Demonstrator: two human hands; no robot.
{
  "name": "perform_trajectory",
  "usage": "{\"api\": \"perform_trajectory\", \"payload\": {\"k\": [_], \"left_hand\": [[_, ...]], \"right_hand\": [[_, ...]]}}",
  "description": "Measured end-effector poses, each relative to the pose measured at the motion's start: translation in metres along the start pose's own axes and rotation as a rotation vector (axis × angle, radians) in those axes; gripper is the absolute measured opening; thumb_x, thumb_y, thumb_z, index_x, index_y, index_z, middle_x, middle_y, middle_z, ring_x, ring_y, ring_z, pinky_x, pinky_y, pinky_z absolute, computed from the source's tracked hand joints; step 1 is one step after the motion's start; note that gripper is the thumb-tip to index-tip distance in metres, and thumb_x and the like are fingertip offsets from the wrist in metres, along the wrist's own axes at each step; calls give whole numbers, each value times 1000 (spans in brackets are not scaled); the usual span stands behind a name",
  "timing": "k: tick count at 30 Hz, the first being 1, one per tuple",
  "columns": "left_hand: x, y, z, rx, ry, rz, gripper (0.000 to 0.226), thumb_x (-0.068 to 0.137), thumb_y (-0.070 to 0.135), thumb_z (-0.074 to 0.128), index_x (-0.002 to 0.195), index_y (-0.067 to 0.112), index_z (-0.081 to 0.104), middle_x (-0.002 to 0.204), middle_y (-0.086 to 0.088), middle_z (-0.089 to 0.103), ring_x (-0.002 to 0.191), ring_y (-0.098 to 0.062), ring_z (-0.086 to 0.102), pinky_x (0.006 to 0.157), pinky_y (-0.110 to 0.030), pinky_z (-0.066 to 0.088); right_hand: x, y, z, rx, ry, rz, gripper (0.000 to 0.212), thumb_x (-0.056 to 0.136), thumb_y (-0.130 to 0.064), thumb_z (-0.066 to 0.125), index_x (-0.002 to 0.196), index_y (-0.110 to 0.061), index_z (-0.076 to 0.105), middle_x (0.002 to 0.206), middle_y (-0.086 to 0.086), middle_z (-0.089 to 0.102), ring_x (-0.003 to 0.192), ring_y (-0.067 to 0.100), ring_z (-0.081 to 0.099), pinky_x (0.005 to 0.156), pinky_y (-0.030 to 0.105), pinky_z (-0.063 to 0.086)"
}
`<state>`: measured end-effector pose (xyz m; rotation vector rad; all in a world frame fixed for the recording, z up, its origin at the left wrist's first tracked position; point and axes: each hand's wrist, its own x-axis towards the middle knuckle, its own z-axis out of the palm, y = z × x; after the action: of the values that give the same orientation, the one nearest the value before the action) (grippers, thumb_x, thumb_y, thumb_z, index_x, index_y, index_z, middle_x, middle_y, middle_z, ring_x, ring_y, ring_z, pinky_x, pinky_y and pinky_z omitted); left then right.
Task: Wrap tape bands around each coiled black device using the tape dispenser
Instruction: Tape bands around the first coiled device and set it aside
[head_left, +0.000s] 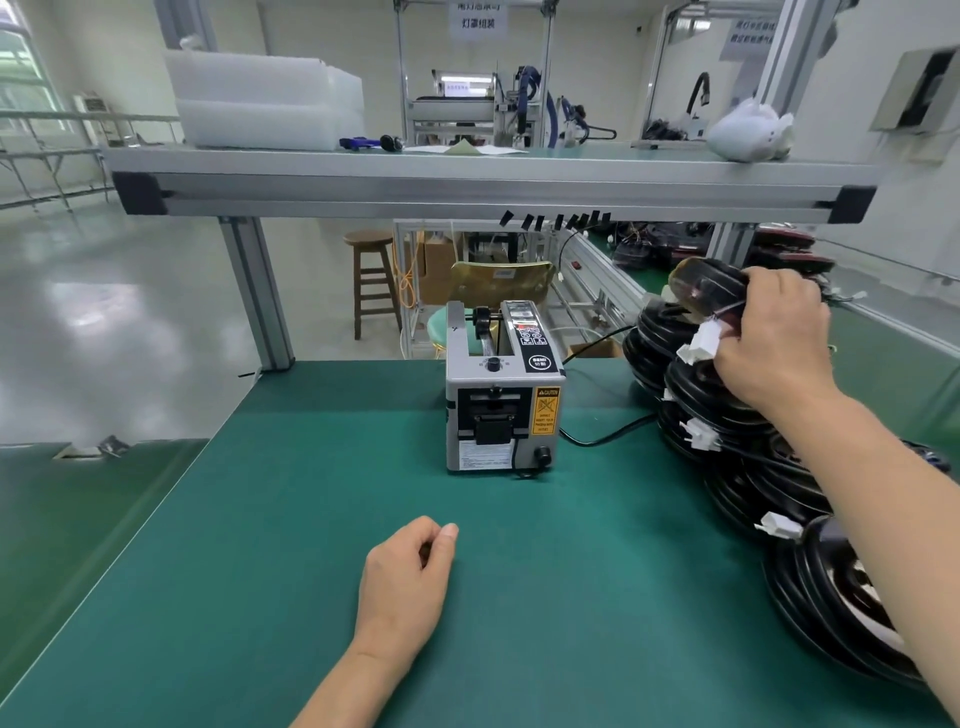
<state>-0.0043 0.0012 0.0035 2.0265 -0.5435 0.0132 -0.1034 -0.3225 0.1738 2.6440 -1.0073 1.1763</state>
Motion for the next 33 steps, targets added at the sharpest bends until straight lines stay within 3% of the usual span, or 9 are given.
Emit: {"api": "perform_trajectory", "payload": {"k": [10, 15, 20, 23, 28, 33], "left_hand": [[0, 3, -2, -16, -13, -11, 38, 96, 31, 56, 68, 4, 49, 67, -16, 59, 66, -32, 55, 68, -45, 48], [0, 4, -4, -77, -41, -52, 39, 96, 31, 57, 70, 2, 52, 67, -17, 60, 67, -35, 56, 67, -47, 51], [2, 9, -6, -207, -59, -91, 36, 97, 24, 58, 70, 1, 62, 62, -4, 66, 54, -11, 59, 60, -28, 55], [4, 13, -7, -300, -92, -134, 37, 98, 24, 57, 72, -1, 64, 61, -4, 66, 54, -9, 59, 54, -20, 50], [9, 18, -12, -443, -156, -225, 45, 99, 33, 52, 80, -5, 67, 79, -25, 70, 64, -19, 66, 56, -25, 52], [15, 19, -23, -613, -280, -344, 64, 81, 58, 52, 99, -1, 66, 81, -19, 73, 69, -25, 71, 60, -27, 56]], "right_hand": [[-35, -29, -18, 182, 199, -291, 50, 82, -2, 56, 130, 10, 49, 124, 30, 52, 117, 46, 45, 98, 52, 33], [-80, -43, -16, 219, 251, -398, 55, 78, 6, 71, 129, 13, 52, 126, 30, 55, 120, 46, 49, 101, 53, 36], [-133, -57, -12, 287, 229, -505, 49, 87, -11, 67, 129, 9, 52, 127, 27, 57, 120, 45, 53, 100, 55, 42], [-160, -62, -9, 343, 196, -535, 46, 91, -16, 64, 131, 4, 49, 128, 24, 59, 123, 41, 54, 100, 51, 43], [-200, -66, 3, 388, 173, -607, 51, 86, -13, 67, 131, 2, 48, 125, 20, 63, 124, 35, 55, 95, 49, 46], [-226, -73, 12, 389, 125, -682, 45, 86, -9, 58, 129, 0, 51, 122, 17, 67, 124, 30, 55, 89, 44, 50]]}}
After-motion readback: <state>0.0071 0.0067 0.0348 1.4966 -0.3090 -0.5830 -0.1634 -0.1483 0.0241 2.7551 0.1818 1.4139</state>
